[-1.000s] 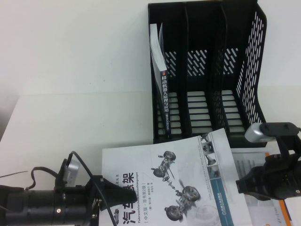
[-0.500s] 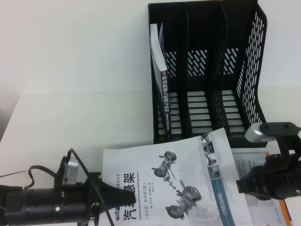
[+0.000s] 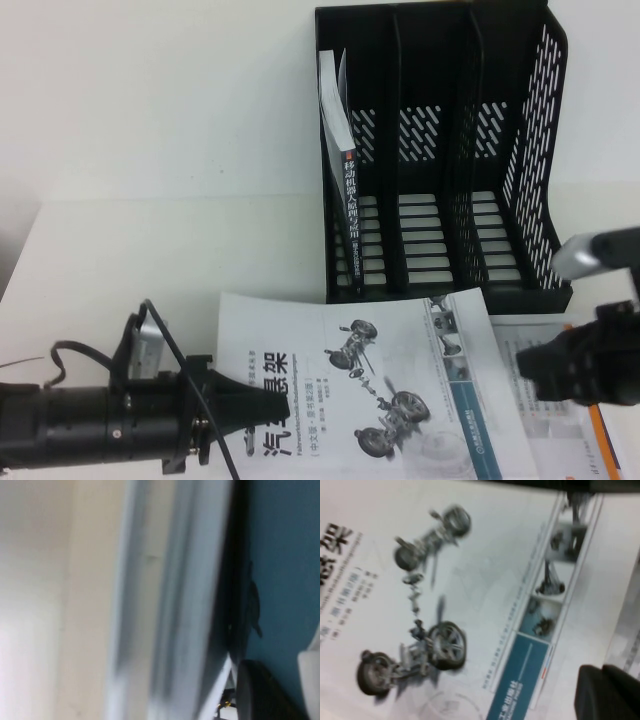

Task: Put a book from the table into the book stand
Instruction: Push book with right arm, then pick up the book with your left arm, then place the book on the book shelf

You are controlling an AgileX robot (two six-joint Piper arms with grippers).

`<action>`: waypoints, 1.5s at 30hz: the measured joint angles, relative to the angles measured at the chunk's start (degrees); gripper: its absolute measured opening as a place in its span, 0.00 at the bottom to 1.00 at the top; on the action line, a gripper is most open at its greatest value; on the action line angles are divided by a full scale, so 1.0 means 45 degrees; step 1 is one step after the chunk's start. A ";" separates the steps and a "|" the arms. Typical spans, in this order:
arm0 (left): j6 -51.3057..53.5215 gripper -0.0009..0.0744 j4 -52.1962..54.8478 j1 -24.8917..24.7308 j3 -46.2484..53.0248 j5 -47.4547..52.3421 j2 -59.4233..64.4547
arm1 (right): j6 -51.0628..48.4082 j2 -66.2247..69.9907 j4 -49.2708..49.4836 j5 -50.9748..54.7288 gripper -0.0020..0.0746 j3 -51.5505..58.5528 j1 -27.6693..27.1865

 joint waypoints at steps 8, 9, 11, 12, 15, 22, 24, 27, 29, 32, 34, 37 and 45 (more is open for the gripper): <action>-0.1394 0.17 0.0620 0.0000 -0.0287 -0.0316 -0.2247 | 0.0000 -0.2696 -0.0363 0.0170 0.02 0.0000 0.0000; -0.1671 0.17 0.0813 0.0000 -0.0449 -0.0326 -0.2571 | 0.0000 -0.2948 -0.0392 0.0178 0.02 0.0000 0.0000; -0.2174 0.17 0.1297 -0.0011 -0.0786 -0.0377 -0.3176 | 0.0000 -0.3542 -0.0413 0.0200 0.02 0.0028 0.0000; -0.2492 0.17 0.1560 -0.0011 -0.0997 -0.0436 -0.3527 | 0.0000 -0.3762 -0.0446 0.0229 0.02 0.0048 0.0000; -0.3530 0.17 0.2346 -0.0011 -0.1826 -0.0642 -0.4595 | 0.0000 -0.4483 -0.0504 0.0253 0.02 0.0094 0.0000; -0.6092 0.17 0.4694 -0.0011 -0.4400 -0.0790 -0.5832 | 0.0000 -0.5393 -0.0781 0.0281 0.02 0.0094 0.0000; -0.6787 0.17 0.5321 -0.0011 -0.5461 -0.0728 -0.5858 | 0.0000 -0.5482 -0.0826 0.0330 0.02 0.0094 0.0000; -0.7546 0.17 0.5857 -0.0011 -0.6868 -0.0677 -0.5858 | 0.0000 -0.5561 -0.0943 0.0351 0.02 0.0094 0.0000; -0.7950 0.17 0.5978 -0.0011 -0.7801 -0.0701 -0.5858 | 0.0000 -0.5561 -0.0969 0.0359 0.02 0.0094 0.0000; -0.8530 0.17 0.5952 -0.0011 -0.9233 -0.0702 -0.5858 | 0.0000 -0.5561 -0.1075 0.0359 0.02 0.0094 0.0000; -0.8923 0.17 0.6009 -0.0011 -1.0249 -0.0702 -0.5858 | 0.0000 -0.5561 -0.1237 0.0359 0.02 0.0094 0.0000; -0.9662 0.17 0.6429 -0.0011 -1.1945 -0.0672 -0.5669 | 0.0000 -0.5561 -0.1480 0.0359 0.02 0.0094 0.0000; -1.1534 0.17 0.7187 -0.0703 -1.6939 -0.0470 -0.3515 | 0.0000 -0.5561 -0.2267 -0.0702 0.02 0.0094 0.0000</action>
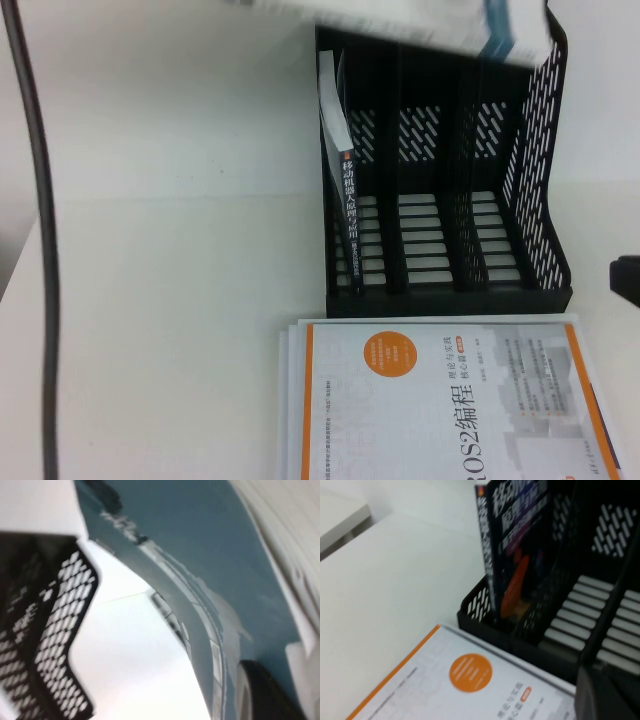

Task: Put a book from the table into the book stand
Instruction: Place the book on the book shelf

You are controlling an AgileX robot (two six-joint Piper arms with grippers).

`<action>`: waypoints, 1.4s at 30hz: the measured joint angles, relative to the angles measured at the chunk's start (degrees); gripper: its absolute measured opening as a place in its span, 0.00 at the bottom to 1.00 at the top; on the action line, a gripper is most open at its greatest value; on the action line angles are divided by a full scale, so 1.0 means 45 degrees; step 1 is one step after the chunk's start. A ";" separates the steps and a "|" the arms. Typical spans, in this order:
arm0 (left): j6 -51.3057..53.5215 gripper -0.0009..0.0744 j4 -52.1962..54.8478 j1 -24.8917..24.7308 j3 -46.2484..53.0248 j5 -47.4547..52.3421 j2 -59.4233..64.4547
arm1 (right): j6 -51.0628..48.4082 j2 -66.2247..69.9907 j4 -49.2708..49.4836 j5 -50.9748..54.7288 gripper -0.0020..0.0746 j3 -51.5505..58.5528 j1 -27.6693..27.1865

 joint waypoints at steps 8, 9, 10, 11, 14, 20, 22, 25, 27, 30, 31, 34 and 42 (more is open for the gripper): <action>-0.3018 0.17 0.3572 -0.2440 -0.4598 0.0420 0.3119 | 0.0000 0.0000 -0.0050 -0.0356 0.02 0.0000 0.0000; -0.3342 0.17 0.4215 -0.2731 -0.4989 0.0587 0.3552 | 0.0000 0.0000 -0.0119 -0.0378 0.02 0.0000 0.0000; -0.3635 0.17 0.4841 -0.2985 -0.5319 0.0710 0.3998 | 0.0000 0.0000 -0.0148 -0.0378 0.02 0.0000 0.0000; -0.3814 0.17 0.5245 -0.3191 -0.5525 0.0828 0.4366 | 0.0000 0.0000 -0.0247 -0.0378 0.02 0.0000 0.0000; -0.4399 0.17 0.5991 -0.3500 -0.5989 0.1485 0.5517 | 0.0000 0.0000 -0.0387 -0.0378 0.02 0.0000 0.0000; -0.5282 0.17 0.8361 -0.3500 -0.6171 0.1979 0.6415 | 0.0000 0.0000 -0.0777 -0.0430 0.02 0.0000 -0.0231; -0.5420 0.17 0.8870 -0.3500 -0.6189 0.2045 0.6415 | 0.0000 0.0000 -0.0809 -0.0428 0.02 0.0000 -0.0319; -0.5530 0.17 0.9005 -0.3500 -0.6295 0.2153 0.6415 | 0.0000 0.0000 -0.0809 -0.0447 0.02 0.0000 -0.0340; -0.5665 0.17 0.9030 -0.3500 -0.6295 0.2153 0.6415 | 0.0000 0.0000 -0.0809 -0.0447 0.02 0.0000 -0.0340; -0.5852 0.16 0.9030 -0.3500 -0.6295 0.2153 0.6415 | 0.0000 0.0000 -0.0809 -0.0447 0.02 0.0000 -0.0340; -0.5910 0.16 0.9030 -0.3518 -0.6295 0.2153 0.6415 | 0.0000 0.0000 -0.0809 -0.0447 0.02 0.0000 -0.0340; -0.6095 0.16 0.9377 -0.3730 -0.6295 0.2153 0.6280 | 0.0000 0.0000 -0.0809 -0.0299 0.02 0.0000 -0.0340; -0.6817 0.16 1.1496 -0.4620 -0.6319 0.2153 0.5328 | 0.0000 0.0000 -0.0838 -0.0173 0.02 0.0000 -0.0340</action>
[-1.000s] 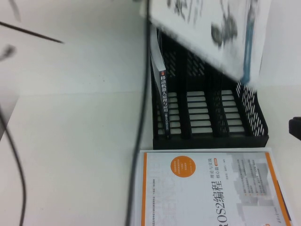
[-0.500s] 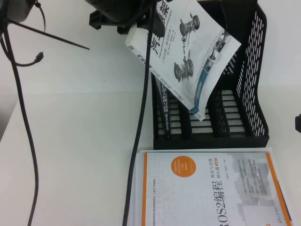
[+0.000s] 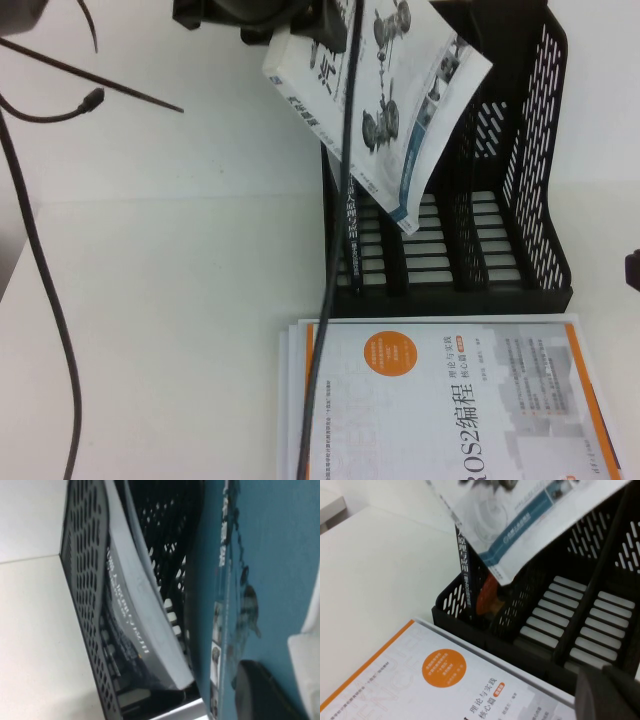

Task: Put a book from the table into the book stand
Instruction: Place the book on the book shelf

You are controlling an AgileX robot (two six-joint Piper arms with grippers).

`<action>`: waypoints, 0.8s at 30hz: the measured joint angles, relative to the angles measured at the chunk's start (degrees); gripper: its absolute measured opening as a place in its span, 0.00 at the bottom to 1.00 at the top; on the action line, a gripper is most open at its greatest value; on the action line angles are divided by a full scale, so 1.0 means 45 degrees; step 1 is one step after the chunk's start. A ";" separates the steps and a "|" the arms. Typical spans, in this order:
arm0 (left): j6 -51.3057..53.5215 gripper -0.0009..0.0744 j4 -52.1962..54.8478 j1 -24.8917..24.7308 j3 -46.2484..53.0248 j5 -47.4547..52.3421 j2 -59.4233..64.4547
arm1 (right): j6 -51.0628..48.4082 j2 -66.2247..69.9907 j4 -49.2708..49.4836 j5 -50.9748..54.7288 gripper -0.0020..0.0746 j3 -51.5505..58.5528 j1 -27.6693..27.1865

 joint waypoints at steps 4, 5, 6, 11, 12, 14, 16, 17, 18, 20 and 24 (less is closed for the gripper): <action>-0.0359 0.16 0.0721 -0.0553 -0.0028 0.0000 -0.0163 | 0.0000 0.0000 -0.0009 0.0000 0.02 0.0000 0.0000; -0.0492 0.16 0.0964 -0.0679 -0.0048 0.0000 -0.0163 | 0.0000 0.0000 -0.0009 0.0000 0.02 0.0000 0.0000; -0.0631 0.16 0.1241 -0.0831 -0.0048 0.0000 -0.0163 | 0.0000 0.0000 -0.0009 0.0000 0.02 0.0000 0.0000; -0.1398 0.16 0.2653 -0.1484 -0.0048 0.0000 -0.0163 | 0.0048 0.0000 -0.0009 0.0135 0.02 0.0000 0.0000; -0.1541 0.16 0.2793 -0.1548 -0.0048 0.0000 -0.0163 | 0.0048 0.0000 -0.0009 0.0199 0.02 0.0000 0.0000; -0.1839 0.16 0.2878 -0.1599 -0.0048 0.0000 -0.0163 | 0.0077 0.0000 -0.0009 0.0281 0.02 0.0000 0.0000; -0.2108 0.16 0.2940 -0.1599 -0.0048 0.0000 -0.0193 | 0.0097 0.0000 -0.0009 0.0391 0.02 0.0000 0.0000; -0.2186 0.16 0.3020 -0.1599 -0.0048 0.0000 -0.0220 | 0.0097 0.0000 -0.0009 0.0449 0.02 0.0000 0.0000; -0.2210 0.16 0.3098 -0.1599 -0.0048 0.0000 -0.0240 | 0.0097 0.0000 -0.0009 0.0482 0.02 0.0000 0.0000; -0.2329 0.16 0.3098 -0.1599 -0.0048 0.0000 -0.0358 | 0.0097 0.0000 -0.0009 0.0482 0.02 0.0000 0.0000; -0.2698 0.16 0.3193 -0.1599 -0.0048 0.0000 -0.0560 | 0.0097 0.0000 -0.0009 0.0482 0.02 0.0000 0.0000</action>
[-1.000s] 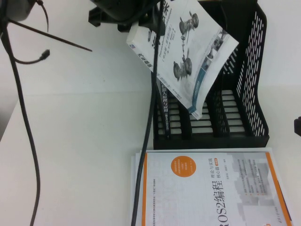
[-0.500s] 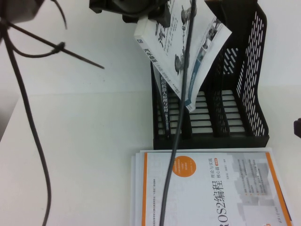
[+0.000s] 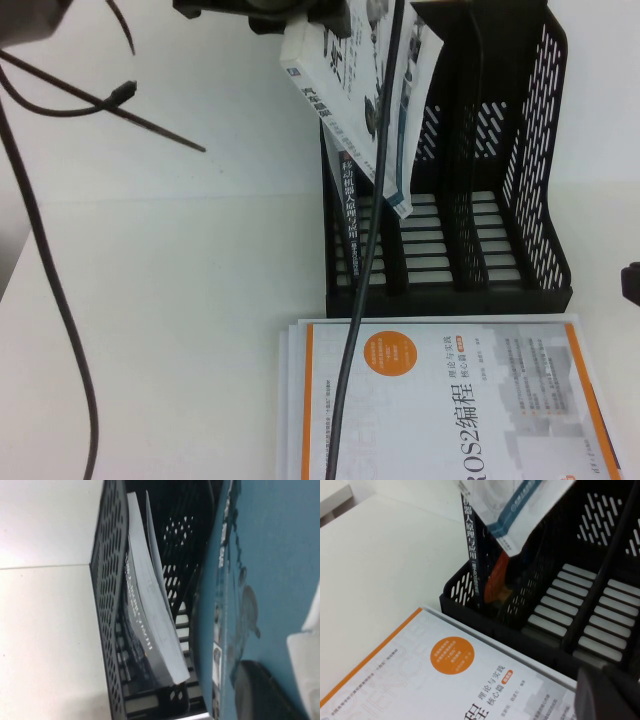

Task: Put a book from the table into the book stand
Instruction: Place the book on the book shelf

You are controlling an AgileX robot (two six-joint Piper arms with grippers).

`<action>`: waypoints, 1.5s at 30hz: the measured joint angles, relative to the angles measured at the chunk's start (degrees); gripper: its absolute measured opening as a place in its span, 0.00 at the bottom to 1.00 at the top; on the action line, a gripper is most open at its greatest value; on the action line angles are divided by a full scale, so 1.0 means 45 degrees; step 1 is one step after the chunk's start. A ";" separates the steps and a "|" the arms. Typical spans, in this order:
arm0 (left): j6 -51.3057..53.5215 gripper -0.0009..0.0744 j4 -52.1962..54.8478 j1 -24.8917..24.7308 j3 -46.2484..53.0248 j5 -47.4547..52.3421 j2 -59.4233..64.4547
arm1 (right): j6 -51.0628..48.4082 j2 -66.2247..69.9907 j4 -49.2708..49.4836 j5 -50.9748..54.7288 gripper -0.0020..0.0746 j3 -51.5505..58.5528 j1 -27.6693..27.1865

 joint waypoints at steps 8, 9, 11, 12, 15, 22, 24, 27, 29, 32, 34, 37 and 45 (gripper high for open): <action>-0.0216 0.16 -0.0094 -0.0159 0.0000 0.0000 -0.0127 | 0.0040 0.0000 -0.0020 0.0000 0.02 0.0000 0.0000; -0.0216 0.16 -0.0013 -0.0257 0.0000 0.0000 -0.0127 | 0.0040 0.0000 -0.0020 0.0000 0.02 0.0000 0.0000; -0.0227 0.16 0.0261 -0.0600 0.0000 0.0000 -0.0084 | 0.0040 0.0000 -0.0020 0.0000 0.02 0.0000 0.0000; -0.0298 0.16 0.0418 -0.0746 0.0000 0.0000 -0.0051 | 0.0060 0.0000 -0.0020 0.0000 0.02 0.0000 0.0000; -0.0461 0.16 0.0719 -0.1259 0.0000 0.0000 0.0121 | 0.0060 0.0000 -0.0020 0.0000 0.02 0.0000 0.0000; -0.0540 0.16 0.1117 -0.1859 0.0000 -0.0100 0.0615 | 0.0090 0.0000 -0.0020 0.0000 0.02 0.0000 -0.0007; -0.0570 0.16 0.1204 -0.1859 0.0000 -0.0137 0.0735 | 0.0090 0.0000 -0.0020 0.0000 0.02 0.0000 -0.0007; -0.0598 0.16 0.1346 -0.1859 0.0000 -0.0207 0.0968 | 0.0090 0.0000 0.0024 0.0000 0.02 0.0000 -0.0007; -0.0598 0.16 0.1390 -0.1859 0.0000 -0.0239 0.1129 | 0.0090 0.0000 0.0035 0.0000 0.02 0.0000 -0.0007; -0.0598 0.16 0.1461 -0.1859 0.0000 -0.0239 0.1311 | 0.0090 0.0000 0.0179 0.0000 0.02 0.0000 -0.0007; -0.0651 0.16 0.1555 -0.1859 0.0000 -0.0239 0.1435 | 0.0090 0.0000 0.0199 0.0042 0.02 0.0000 -0.0007; -0.0741 0.16 0.1708 -0.1859 0.0000 -0.0269 0.1551 | 0.0090 0.0000 0.0229 0.0050 0.02 0.0000 -0.0007; -0.0907 0.16 0.1893 -0.1859 0.0000 -0.0903 0.2063 | 0.0090 0.0000 0.0360 0.0076 0.02 0.0000 -0.0007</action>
